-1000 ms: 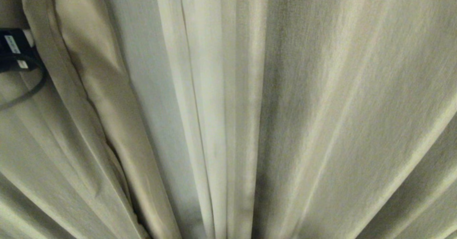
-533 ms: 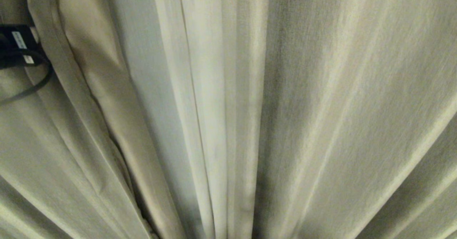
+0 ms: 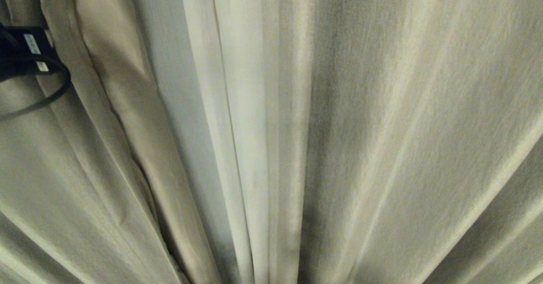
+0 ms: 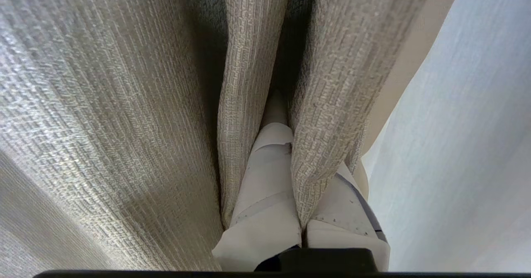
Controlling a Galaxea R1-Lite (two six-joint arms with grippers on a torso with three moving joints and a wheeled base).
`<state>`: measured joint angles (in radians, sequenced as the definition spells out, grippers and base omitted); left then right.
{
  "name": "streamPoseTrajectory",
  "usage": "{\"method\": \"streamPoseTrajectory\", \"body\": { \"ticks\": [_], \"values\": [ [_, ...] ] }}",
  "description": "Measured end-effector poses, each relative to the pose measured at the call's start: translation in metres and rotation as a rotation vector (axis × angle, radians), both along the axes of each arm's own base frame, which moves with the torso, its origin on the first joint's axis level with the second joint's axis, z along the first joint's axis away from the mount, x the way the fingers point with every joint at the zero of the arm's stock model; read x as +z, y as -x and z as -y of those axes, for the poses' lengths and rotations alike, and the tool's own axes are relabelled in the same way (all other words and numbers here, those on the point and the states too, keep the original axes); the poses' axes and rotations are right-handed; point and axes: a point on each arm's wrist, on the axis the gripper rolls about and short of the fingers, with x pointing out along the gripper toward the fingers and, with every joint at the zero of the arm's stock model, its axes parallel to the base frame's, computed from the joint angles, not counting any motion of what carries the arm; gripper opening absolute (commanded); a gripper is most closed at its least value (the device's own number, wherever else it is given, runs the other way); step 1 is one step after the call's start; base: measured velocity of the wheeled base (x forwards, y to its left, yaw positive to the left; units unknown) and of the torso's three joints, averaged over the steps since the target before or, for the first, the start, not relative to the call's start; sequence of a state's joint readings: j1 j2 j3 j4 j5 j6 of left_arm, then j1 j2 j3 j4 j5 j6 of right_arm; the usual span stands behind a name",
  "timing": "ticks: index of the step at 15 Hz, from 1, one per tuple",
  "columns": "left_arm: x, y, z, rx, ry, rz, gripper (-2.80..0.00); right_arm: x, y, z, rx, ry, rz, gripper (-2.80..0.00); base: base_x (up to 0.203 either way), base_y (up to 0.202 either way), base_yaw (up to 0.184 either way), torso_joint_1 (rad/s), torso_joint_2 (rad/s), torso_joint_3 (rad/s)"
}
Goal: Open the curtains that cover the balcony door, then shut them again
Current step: Pull the outer curtains open on both sides
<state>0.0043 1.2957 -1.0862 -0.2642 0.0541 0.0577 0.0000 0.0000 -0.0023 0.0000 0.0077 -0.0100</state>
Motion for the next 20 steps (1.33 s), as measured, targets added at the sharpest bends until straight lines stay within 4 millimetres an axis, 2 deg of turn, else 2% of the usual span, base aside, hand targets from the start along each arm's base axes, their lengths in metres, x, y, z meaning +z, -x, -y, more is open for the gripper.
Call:
{"method": "streamPoseTrajectory", "body": {
  "ticks": [16, 20],
  "values": [
    [0.0, -0.008, -0.001, 0.005, 0.001, 0.007, -2.8, 0.0, 0.0, 0.0, 0.0, 0.0, 0.0, -2.8, 0.0, 0.0, 0.0, 0.0, 0.0, 0.0],
    [0.003, -0.014, -0.013, 0.056, 0.018, 0.031, -2.8, 0.0, 0.0, 0.0, 0.0, 0.0, 0.0, -2.8, 0.0, 0.0, 0.0, 0.0, 0.0, 0.0]
  ]
}}
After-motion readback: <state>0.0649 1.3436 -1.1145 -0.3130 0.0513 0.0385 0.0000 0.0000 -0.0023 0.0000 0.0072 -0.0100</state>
